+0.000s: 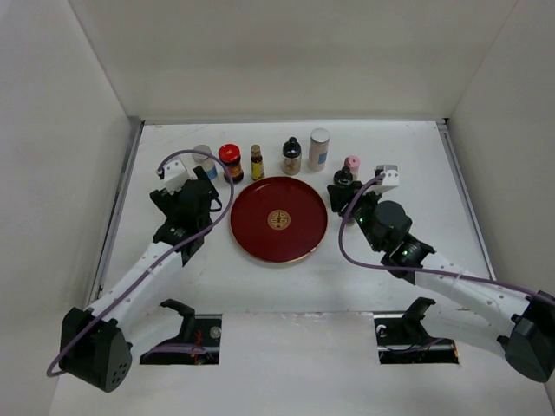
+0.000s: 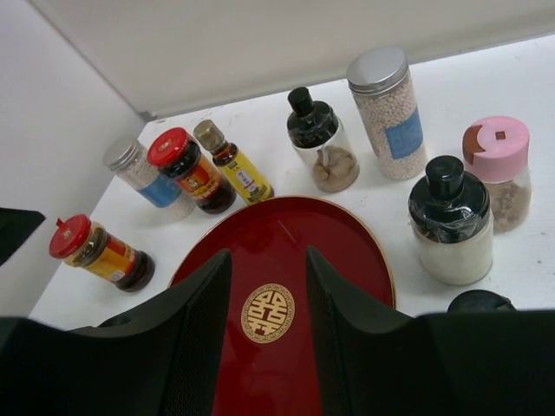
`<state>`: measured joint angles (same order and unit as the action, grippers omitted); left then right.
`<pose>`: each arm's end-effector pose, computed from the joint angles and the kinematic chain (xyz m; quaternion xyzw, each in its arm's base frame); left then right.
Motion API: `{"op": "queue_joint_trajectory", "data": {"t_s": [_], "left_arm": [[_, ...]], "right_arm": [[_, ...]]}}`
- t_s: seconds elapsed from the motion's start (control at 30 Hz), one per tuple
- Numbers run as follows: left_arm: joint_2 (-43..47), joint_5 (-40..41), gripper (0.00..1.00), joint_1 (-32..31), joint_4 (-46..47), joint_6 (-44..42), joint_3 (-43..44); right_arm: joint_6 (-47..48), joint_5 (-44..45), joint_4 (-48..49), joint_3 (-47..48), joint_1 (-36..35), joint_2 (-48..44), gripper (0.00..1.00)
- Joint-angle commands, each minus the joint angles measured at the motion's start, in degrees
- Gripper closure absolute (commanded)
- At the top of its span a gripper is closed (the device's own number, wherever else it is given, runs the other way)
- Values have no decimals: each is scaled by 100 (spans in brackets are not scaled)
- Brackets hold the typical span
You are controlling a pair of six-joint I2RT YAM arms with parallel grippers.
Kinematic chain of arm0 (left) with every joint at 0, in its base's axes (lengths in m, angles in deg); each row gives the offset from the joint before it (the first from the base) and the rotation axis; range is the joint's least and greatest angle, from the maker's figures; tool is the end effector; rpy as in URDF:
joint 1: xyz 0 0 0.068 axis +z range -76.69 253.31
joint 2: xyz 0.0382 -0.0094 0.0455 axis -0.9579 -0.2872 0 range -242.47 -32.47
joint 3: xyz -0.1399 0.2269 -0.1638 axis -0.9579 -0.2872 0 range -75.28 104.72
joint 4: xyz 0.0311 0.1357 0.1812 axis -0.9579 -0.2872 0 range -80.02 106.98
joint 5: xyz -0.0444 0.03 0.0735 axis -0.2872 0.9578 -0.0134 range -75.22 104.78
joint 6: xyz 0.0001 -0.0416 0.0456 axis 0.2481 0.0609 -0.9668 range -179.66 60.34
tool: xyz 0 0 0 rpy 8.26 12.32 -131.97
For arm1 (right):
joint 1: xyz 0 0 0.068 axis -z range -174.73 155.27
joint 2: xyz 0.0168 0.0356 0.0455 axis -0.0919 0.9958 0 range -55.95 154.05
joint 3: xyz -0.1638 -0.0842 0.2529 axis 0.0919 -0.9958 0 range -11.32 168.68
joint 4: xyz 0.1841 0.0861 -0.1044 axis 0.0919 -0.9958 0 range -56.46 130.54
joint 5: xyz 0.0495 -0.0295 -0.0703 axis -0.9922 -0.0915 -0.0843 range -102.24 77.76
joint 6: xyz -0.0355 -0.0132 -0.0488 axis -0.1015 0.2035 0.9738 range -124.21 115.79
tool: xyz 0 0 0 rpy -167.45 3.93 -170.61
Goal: Organize the condiment bottles
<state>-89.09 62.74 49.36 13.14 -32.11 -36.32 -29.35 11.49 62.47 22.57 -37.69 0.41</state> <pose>0.1674 -0.0366 0.3235 -0.2523 0.7477 0.0792 0.6091 0.1475 0.1117 0.3419 0.0353 0.7093 0.2647 0.6524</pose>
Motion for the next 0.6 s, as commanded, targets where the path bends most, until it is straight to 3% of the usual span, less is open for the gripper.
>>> {"op": "queue_joint_trajectory", "data": {"t_s": [0.0, 0.33, 0.57], "left_arm": [[-278, -147, 12, 289, 14, 233, -2], [-1385, -401, 7, 571, 734, 286, -38], [-1878, -726, 12, 887, 1069, 426, -12]], "right_arm": [[63, 18, 320, 4, -85, 77, 55], [106, -17, 373, 83, -217, 297, 47], [124, -17, 417, 65, -226, 306, 44]]}}
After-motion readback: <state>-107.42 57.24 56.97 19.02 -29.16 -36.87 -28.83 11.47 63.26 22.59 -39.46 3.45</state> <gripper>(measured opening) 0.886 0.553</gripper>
